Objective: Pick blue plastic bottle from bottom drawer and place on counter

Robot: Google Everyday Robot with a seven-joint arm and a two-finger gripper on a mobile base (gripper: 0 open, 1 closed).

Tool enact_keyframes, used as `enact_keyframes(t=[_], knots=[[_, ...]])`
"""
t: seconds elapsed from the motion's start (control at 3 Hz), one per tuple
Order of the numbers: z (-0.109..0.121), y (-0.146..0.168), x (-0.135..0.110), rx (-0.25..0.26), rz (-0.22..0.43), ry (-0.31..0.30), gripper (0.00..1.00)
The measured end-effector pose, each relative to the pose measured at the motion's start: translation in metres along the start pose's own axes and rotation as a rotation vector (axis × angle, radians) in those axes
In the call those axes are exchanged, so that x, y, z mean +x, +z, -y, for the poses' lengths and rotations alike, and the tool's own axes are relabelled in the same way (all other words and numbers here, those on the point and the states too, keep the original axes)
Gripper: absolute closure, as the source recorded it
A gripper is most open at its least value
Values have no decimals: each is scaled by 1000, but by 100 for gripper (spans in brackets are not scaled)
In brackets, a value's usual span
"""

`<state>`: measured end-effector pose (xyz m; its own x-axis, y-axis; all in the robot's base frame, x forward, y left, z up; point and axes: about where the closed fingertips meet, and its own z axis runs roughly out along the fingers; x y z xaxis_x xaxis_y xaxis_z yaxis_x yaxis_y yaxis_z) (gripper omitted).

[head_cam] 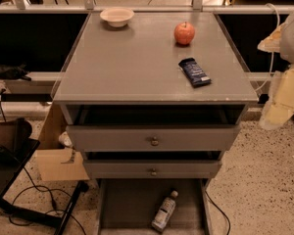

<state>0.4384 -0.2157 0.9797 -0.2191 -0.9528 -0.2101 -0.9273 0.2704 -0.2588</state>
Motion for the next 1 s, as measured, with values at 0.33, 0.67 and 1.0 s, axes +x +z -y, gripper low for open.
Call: enact_keyframes(t=[0.33,0.67,1.0], knots=[[0,0,0,0,0,0,0],[3,-2,-5,14,-7,-14,0],[-5,23,-10,4,15,-72,0]])
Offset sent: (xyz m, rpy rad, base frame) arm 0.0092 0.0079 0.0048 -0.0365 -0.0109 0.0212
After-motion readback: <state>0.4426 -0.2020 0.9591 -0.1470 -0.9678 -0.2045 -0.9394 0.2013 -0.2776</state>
